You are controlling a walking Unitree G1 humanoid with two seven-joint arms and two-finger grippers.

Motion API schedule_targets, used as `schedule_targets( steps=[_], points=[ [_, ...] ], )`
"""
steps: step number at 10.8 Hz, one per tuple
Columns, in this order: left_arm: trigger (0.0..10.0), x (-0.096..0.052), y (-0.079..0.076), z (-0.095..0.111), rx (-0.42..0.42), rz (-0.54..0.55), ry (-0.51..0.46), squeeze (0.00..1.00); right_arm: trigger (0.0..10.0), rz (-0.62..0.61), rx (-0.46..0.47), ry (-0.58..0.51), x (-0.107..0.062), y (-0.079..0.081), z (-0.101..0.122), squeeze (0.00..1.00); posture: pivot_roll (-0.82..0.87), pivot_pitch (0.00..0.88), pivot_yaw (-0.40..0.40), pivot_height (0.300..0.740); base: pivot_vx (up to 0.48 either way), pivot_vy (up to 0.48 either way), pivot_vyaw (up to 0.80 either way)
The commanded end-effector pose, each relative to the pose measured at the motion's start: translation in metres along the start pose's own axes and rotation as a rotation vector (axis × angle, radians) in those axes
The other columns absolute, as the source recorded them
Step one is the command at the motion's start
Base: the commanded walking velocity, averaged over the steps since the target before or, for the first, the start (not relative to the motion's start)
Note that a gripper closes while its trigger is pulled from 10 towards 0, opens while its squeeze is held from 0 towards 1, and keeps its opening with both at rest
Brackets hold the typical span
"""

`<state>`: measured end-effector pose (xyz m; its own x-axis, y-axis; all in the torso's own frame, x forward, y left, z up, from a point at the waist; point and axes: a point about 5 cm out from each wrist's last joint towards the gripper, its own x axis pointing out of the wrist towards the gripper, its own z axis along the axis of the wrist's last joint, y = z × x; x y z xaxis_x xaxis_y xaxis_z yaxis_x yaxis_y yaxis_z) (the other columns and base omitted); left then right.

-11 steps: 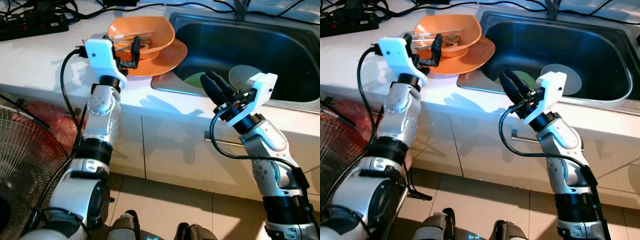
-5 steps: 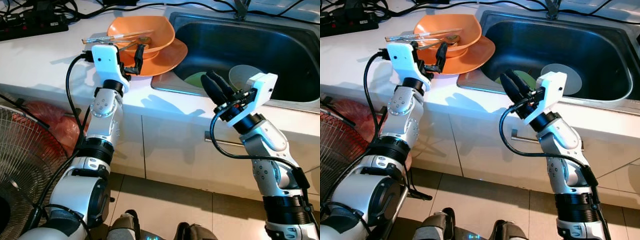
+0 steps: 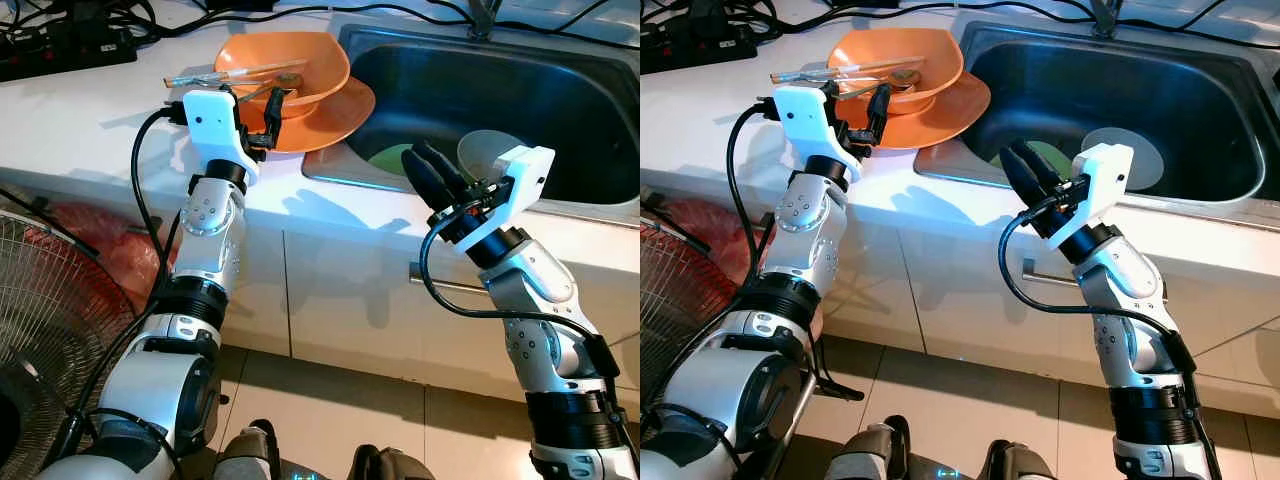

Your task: Kitchen organization

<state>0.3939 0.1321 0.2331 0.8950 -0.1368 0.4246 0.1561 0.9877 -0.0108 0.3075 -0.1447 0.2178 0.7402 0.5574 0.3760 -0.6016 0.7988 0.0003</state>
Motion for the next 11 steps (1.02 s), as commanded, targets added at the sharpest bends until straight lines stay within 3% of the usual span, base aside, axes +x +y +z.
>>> schedule_targets(
  steps=[1, 3, 5, 6, 7, 8, 11],
  points=[
    [1.2, 0.0007, 0.0012, 0.0005, 0.002, 0.009, -0.003, 0.0, 10.0, 0.006, -0.015, -0.007, -0.0018, -0.0002, 0.0044, 0.0, -0.03, 0.166, -0.03, 0.74, 0.0, 0.0, 0.0],
    [2.2, 0.0007, 0.002, 0.0009, 0.002, 0.014, -0.006, 0.0, 10.0, 0.006, -0.014, -0.004, -0.0027, -0.0006, 0.0049, 0.0, -0.03, 0.172, -0.035, 0.74, 0.0, 0.0, 0.0],
    [1.4, 0.0002, 0.0027, 0.0005, 0.001, 0.019, -0.005, 0.0, 10.0, 0.005, -0.014, -0.001, -0.0031, -0.0011, 0.0049, 0.0, -0.03, 0.176, -0.038, 0.74, 0.0, 0.0, 0.0],
    [0.2, 0.0002, 0.0033, 0.0007, 0.001, 0.022, -0.006, 0.0, 10.0, 0.003, -0.014, 0.0, -0.0031, -0.0013, 0.005, 0.0, -0.03, 0.175, -0.038, 0.74, 0.0, 0.0, 0.0],
    [0.7, 0.0004, 0.0032, 0.001, 0.001, 0.024, -0.008, 0.0, 10.0, 0.003, -0.014, 0.002, -0.0034, -0.0016, 0.0046, 0.0, -0.03, 0.176, -0.04, 0.74, 0.0, 0.0, 0.0],
    [0.2, 0.0006, 0.0029, 0.0014, 0.001, 0.024, -0.009, 0.0, 10.0, 0.002, -0.013, 0.004, -0.0035, -0.0016, 0.0042, 0.0, -0.03, 0.176, -0.04, 0.74, 0.0, 0.0, 0.0],
    [0.0, 0.0008, 0.003, 0.0021, 0.003, 0.023, -0.013, 0.0, 10.0, 0.0, -0.011, 0.005, -0.0032, -0.0015, 0.0034, 0.0, -0.03, 0.177, -0.04, 0.74, 0.0, 0.0, 0.0]
  ],
)
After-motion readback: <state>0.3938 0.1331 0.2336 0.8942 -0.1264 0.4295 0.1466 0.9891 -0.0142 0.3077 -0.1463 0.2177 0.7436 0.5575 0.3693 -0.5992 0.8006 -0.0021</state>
